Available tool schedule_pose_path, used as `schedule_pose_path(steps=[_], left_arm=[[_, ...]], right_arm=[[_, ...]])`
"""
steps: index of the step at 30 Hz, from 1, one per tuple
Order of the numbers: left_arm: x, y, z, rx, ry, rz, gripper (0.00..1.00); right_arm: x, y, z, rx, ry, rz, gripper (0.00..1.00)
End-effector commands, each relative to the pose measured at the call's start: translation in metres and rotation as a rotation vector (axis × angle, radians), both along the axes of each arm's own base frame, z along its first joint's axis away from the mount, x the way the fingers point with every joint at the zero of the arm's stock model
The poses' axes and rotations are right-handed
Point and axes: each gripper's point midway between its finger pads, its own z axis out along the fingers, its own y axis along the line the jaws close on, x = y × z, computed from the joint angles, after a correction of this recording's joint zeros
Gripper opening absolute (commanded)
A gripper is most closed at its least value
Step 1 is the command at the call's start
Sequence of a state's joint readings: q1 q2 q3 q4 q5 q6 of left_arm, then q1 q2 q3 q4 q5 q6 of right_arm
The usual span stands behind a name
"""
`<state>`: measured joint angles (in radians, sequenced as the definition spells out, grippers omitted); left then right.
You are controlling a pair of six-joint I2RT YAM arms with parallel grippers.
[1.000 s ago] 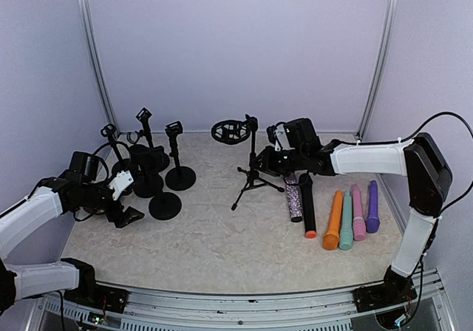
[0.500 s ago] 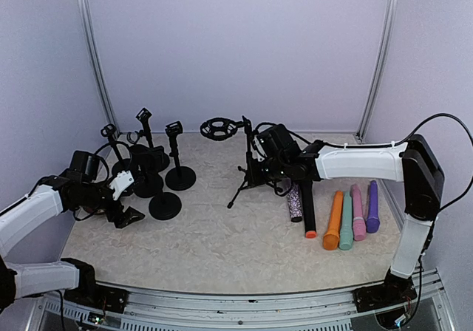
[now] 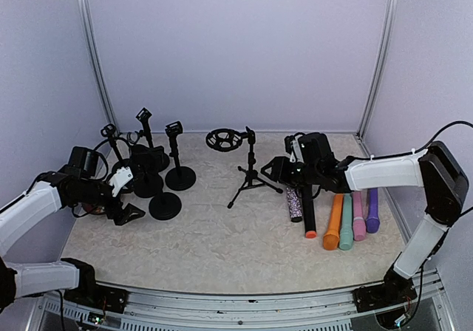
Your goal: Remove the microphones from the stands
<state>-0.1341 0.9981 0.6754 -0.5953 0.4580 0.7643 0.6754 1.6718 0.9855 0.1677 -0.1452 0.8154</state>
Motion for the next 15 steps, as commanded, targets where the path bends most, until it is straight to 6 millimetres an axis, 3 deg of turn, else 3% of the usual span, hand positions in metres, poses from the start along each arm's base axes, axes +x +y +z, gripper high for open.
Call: schedule_pose_path(steps=[1, 8, 15], left_arm=[[0.001, -0.003, 0.01, -0.021, -0.002, -0.013, 0.93], [-0.002, -0.003, 0.013, -0.021, -0.009, -0.018, 0.93], [-0.002, 0.0, 0.012, -0.006, -0.01, -0.014, 0.93]], right_arm=[[-0.001, 0.03, 0.031, 0.292, 0.077, 0.072, 0.51], [0.023, 0.038, 0.036, 0.332, 0.099, 0.092, 0.49], [0.034, 0.043, 0.031, 0.333, 0.117, 0.102, 0.44]])
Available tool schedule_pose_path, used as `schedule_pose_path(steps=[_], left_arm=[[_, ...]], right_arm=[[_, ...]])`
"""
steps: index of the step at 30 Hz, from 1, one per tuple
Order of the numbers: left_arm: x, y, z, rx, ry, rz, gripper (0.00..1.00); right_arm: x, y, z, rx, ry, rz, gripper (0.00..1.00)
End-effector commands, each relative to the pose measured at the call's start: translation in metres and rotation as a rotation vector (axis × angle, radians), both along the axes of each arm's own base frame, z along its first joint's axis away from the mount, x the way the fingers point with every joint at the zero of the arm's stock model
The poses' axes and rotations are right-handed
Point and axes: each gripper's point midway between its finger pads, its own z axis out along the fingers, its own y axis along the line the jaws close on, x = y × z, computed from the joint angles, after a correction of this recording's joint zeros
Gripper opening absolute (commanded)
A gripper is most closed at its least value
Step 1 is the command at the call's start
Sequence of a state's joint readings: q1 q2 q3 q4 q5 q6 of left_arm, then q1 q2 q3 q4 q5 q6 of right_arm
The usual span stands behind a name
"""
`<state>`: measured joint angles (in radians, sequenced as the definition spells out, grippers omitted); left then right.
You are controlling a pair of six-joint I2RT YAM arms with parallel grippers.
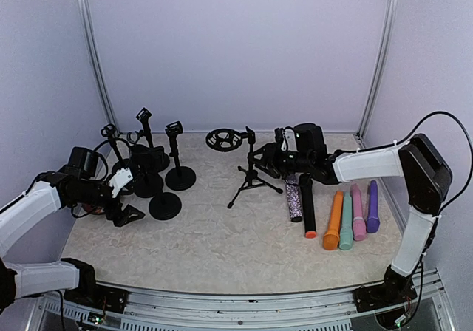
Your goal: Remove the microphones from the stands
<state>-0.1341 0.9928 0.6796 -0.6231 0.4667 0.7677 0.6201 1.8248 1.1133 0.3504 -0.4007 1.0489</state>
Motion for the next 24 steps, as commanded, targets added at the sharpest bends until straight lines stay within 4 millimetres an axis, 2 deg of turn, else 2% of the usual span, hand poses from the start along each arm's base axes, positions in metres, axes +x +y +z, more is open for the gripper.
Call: schedule_pose_path(steps=[1, 14, 18, 24], left_arm=[[0.003, 0.0, 0.012, -0.004, -0.028, -0.008, 0.93], [0.005, 0.0, 0.015, -0.002, -0.031, -0.008, 0.93], [0.006, 0.0, 0.017, -0.001, -0.036, -0.009, 0.93], [0.007, 0.0, 0.018, -0.003, -0.035, -0.008, 0.93]], right_arm=[[0.007, 0.005, 0.003, 0.025, 0.006, 0.02, 0.42], [0.012, 0.0, 0.001, -0.034, -0.01, -0.002, 0.15], [0.013, -0.007, -0.001, -0.101, -0.033, -0.026, 0.09], [0.013, -0.017, -0.009, -0.245, -0.071, -0.06, 0.03]])
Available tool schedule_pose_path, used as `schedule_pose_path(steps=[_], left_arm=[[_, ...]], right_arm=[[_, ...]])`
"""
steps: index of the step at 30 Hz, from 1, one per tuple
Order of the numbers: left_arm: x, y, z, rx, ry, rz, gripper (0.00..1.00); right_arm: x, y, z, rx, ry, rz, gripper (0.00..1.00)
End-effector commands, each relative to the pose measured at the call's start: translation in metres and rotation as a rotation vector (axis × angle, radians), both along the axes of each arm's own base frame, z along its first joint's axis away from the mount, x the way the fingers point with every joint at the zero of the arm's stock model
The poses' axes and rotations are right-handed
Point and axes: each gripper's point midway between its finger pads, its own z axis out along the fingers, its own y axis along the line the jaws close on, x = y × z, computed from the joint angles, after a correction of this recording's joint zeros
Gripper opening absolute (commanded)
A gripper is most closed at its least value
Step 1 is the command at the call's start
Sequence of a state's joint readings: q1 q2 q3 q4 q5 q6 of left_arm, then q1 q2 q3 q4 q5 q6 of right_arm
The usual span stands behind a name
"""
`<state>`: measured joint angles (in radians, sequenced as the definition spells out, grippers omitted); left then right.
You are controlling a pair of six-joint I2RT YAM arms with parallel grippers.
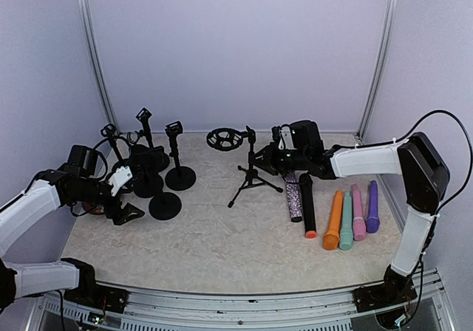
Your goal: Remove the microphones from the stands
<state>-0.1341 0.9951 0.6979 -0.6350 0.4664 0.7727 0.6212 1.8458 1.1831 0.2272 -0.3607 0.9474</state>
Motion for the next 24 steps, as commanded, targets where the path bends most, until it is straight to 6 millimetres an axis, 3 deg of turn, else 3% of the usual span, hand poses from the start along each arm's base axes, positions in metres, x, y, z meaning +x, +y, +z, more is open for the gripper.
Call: schedule_pose_path(steps=[1, 13, 19, 24], left_arm=[[0.006, 0.0, 0.014, -0.006, -0.028, -0.004, 0.92], [0.009, 0.0, 0.015, -0.005, -0.023, -0.003, 0.93], [0.009, 0.0, 0.014, -0.005, -0.02, -0.002, 0.92], [0.008, 0.0, 0.013, -0.003, -0.015, -0.002, 0.93]], right_arm=[[0.004, -0.016, -0.002, -0.167, -0.056, -0.063, 0.03], [0.0, -0.017, -0.016, -0.543, -0.206, -0.088, 0.0], [-0.003, -0.021, -0.014, -0.75, -0.321, -0.142, 0.01], [-0.008, -0.017, -0.003, -0.78, -0.411, -0.143, 0.19]])
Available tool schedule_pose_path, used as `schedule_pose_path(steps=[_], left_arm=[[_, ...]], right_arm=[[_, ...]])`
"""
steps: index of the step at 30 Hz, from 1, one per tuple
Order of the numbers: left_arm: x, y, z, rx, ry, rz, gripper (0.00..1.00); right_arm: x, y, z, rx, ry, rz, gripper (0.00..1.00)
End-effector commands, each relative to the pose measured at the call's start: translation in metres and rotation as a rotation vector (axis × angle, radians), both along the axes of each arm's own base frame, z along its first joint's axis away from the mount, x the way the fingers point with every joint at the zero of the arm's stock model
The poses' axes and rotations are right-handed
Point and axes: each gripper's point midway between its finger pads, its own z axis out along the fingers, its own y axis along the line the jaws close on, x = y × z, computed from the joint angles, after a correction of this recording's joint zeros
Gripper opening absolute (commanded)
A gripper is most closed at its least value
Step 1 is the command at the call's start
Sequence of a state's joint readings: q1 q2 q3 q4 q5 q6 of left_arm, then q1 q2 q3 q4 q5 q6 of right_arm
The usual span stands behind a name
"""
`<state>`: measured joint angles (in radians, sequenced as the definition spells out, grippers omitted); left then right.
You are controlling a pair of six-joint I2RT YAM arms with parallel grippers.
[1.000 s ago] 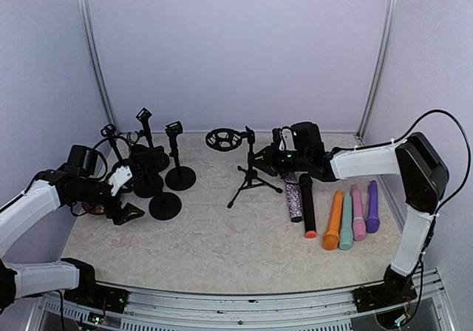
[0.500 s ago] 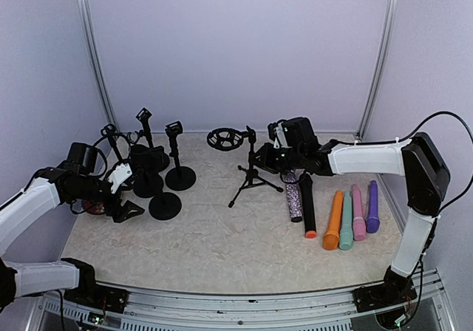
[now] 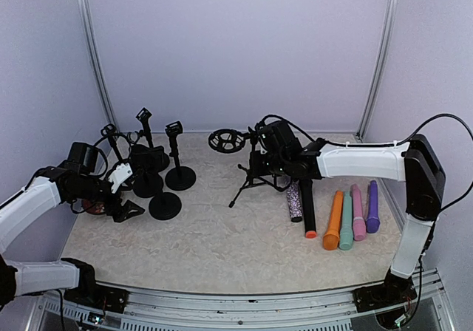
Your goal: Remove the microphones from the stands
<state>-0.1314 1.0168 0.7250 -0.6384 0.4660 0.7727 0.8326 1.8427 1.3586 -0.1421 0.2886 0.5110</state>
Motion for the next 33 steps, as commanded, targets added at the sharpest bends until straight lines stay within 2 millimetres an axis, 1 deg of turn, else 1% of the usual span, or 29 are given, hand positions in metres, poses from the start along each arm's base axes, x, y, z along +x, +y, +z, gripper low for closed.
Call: schedule_pose_path(steps=[1, 3, 6, 7, 10, 13, 15, 19, 21, 25, 27, 28, 30, 31, 33], left_arm=[[0.003, 0.0, 0.009, -0.003, -0.015, -0.004, 0.92], [0.003, 0.0, 0.01, -0.003, -0.016, -0.004, 0.93], [0.002, 0.0, 0.012, -0.004, -0.018, -0.003, 0.92], [0.002, 0.0, 0.012, -0.004, -0.018, -0.003, 0.93], [0.001, 0.0, 0.011, -0.004, -0.016, -0.001, 0.93], [0.001, 0.001, 0.011, -0.004, -0.015, -0.002, 0.92], [0.0, 0.001, 0.011, -0.003, -0.013, -0.003, 0.93], [0.0, 0.0, 0.012, -0.01, -0.013, -0.001, 0.93], [-0.001, -0.001, 0.012, -0.02, -0.004, 0.0, 0.93], [-0.003, -0.002, 0.009, -0.033, 0.02, 0.006, 0.93], [-0.003, 0.004, 0.007, -0.033, 0.02, 0.027, 0.94], [-0.002, 0.009, 0.007, -0.041, 0.015, 0.044, 0.95], [0.003, 0.022, 0.009, -0.074, -0.004, 0.094, 0.98], [0.006, 0.031, 0.009, -0.092, -0.016, 0.127, 0.99], [0.016, 0.053, 0.012, -0.139, -0.045, 0.218, 0.99]], right_arm=[[-0.001, -0.013, -0.001, -0.138, -0.074, -0.014, 0.25], [-0.002, -0.008, 0.011, -0.123, -0.111, 0.011, 0.35], [-0.001, -0.002, 0.03, -0.091, -0.151, 0.038, 0.48], [-0.001, -0.001, 0.038, -0.078, -0.162, 0.049, 0.54], [-0.004, 0.0, 0.054, -0.027, -0.173, 0.074, 0.65], [-0.009, -0.006, 0.062, 0.045, -0.163, 0.082, 0.67], [-0.012, -0.017, 0.058, 0.091, -0.127, 0.069, 0.65], [-0.015, -0.042, 0.057, 0.214, -0.073, 0.021, 0.61], [-0.016, -0.053, 0.053, 0.218, -0.052, -0.006, 0.6], [-0.019, -0.07, 0.036, 0.195, 0.006, -0.038, 0.61], [-0.02, -0.084, 0.03, 0.196, 0.021, -0.066, 0.66], [-0.02, -0.092, 0.029, 0.194, 0.019, -0.084, 0.72], [-0.02, -0.11, 0.029, 0.169, 0.001, -0.128, 0.91], [-0.02, -0.119, 0.031, 0.139, -0.022, -0.149, 0.99], [-0.019, -0.139, 0.035, 0.068, -0.069, -0.204, 1.0]])
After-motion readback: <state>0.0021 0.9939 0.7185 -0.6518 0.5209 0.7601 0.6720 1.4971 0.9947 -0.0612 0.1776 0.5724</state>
